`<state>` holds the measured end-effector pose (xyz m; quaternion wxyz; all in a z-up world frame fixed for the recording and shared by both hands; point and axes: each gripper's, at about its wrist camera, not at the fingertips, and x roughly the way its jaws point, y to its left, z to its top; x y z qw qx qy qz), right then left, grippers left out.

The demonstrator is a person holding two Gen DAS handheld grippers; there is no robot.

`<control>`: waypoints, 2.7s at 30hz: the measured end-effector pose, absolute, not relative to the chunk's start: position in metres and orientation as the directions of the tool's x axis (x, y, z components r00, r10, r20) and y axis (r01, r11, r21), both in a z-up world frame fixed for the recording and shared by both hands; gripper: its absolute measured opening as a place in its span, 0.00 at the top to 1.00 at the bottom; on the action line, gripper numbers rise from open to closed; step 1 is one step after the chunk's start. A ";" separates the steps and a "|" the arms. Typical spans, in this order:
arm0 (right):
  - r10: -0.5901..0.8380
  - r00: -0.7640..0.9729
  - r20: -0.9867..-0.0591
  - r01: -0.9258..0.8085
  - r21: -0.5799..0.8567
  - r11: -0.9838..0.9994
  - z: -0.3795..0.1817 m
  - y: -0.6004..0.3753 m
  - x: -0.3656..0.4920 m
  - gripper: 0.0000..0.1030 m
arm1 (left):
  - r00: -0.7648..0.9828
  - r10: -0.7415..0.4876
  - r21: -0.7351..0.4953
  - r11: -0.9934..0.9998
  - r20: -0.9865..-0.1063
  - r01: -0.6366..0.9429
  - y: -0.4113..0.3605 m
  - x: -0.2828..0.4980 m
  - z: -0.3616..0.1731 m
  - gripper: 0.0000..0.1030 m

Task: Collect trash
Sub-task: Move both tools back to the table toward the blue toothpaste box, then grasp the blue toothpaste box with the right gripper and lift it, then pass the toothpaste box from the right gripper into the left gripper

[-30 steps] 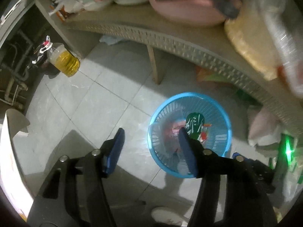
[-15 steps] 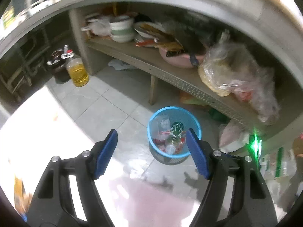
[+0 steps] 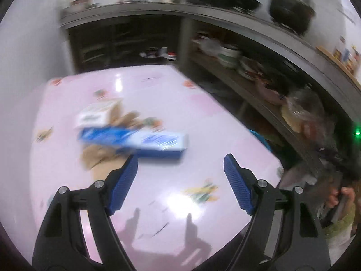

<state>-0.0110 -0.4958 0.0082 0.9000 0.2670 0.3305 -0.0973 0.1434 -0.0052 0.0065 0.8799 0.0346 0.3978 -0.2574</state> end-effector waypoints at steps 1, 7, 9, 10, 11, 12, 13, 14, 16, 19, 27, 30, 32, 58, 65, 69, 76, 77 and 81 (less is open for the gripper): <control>0.022 0.775 -0.631 0.318 0.421 0.850 0.017 -0.488 -0.010 0.20 | 0.565 -0.424 -0.160 0.875 -0.708 0.457 0.011 0.139 0.007 0.28; 0.225 0.783 -0.581 0.075 0.446 0.892 0.046 -0.423 0.025 0.20 | 0.599 -0.430 -0.227 0.894 -0.676 0.387 0.053 0.128 -0.002 0.27; 0.299 0.754 -0.585 -0.008 0.447 0.895 0.049 -0.398 0.049 0.20 | 0.599 -0.435 -0.244 0.894 -0.672 0.376 0.064 0.127 -0.006 0.28; 0.324 0.742 -0.587 -0.040 0.444 0.895 0.050 -0.388 0.056 0.20 | 0.600 -0.444 -0.259 0.891 -0.666 0.372 0.068 0.128 -0.008 0.28; 0.351 0.723 -0.595 -0.083 0.430 0.899 0.051 -0.373 0.070 0.20 | 0.601 -0.450 -0.271 0.889 -0.661 0.368 0.066 0.129 -0.011 0.27; 0.371 0.707 -0.603 -0.123 0.411 0.903 0.051 -0.360 0.082 0.20 | 0.603 -0.452 -0.278 0.889 -0.657 0.363 0.064 0.131 -0.013 0.28; 0.387 0.694 -0.608 -0.160 0.393 0.905 0.052 -0.350 0.091 0.20 | 0.606 -0.452 -0.284 0.890 -0.655 0.358 0.064 0.132 -0.016 0.28; 0.390 0.678 -0.623 -0.198 0.357 0.913 0.052 -0.335 0.105 0.20 | 0.607 -0.451 -0.289 0.891 -0.654 0.350 0.066 0.135 -0.020 0.28; 0.386 0.643 -0.661 -0.258 0.288 0.922 0.051 -0.309 0.129 0.20 | 0.604 -0.442 -0.294 0.896 -0.663 0.333 0.067 0.142 -0.027 0.28; 0.382 0.601 -0.702 -0.351 0.197 0.915 0.045 -0.274 0.170 0.20 | 0.588 -0.404 -0.274 0.913 -0.701 0.300 0.071 0.157 -0.042 0.30; 0.317 0.486 -0.814 -0.462 0.068 0.884 0.011 -0.231 0.231 0.28 | 0.519 -0.437 -0.341 0.899 -0.735 0.273 0.075 0.190 -0.073 0.61; 0.310 0.450 -0.838 -0.462 0.079 0.883 -0.001 -0.225 0.242 0.39 | 0.476 -0.444 -0.354 0.895 -0.759 0.269 0.073 0.198 -0.087 0.72; 0.300 0.434 -0.850 -0.465 0.074 0.882 -0.006 -0.221 0.243 0.46 | 0.457 -0.446 -0.359 0.894 -0.770 0.267 0.072 0.200 -0.094 0.74; 0.638 0.403 -0.656 0.016 0.702 0.712 -0.025 -0.315 0.103 0.65 | 0.439 -0.399 -0.343 0.917 -0.805 0.204 0.082 0.199 -0.114 0.77; 0.592 0.420 -0.688 0.045 0.668 0.743 -0.030 -0.318 0.089 0.64 | 0.514 -0.371 -0.292 0.928 -0.774 0.229 0.084 0.177 -0.081 0.55; 0.585 0.427 -0.690 0.056 0.666 0.744 -0.036 -0.323 0.090 0.64 | 0.527 -0.392 -0.296 0.919 -0.754 0.260 0.084 0.164 -0.058 0.42; 0.685 0.335 -0.647 -0.001 0.727 0.687 -0.051 -0.297 0.092 0.64 | 0.378 -0.535 -0.434 0.841 -0.756 0.324 0.055 0.158 -0.059 0.27; 0.705 0.312 -0.637 -0.027 0.735 0.677 -0.052 -0.289 0.090 0.62 | 0.349 -0.544 -0.441 0.833 -0.763 0.334 0.046 0.157 -0.063 0.26; 0.687 0.289 -0.666 -0.111 0.690 0.715 -0.046 -0.273 0.082 0.53 | 0.281 -0.540 -0.437 0.827 -0.793 0.354 0.017 0.155 -0.076 0.24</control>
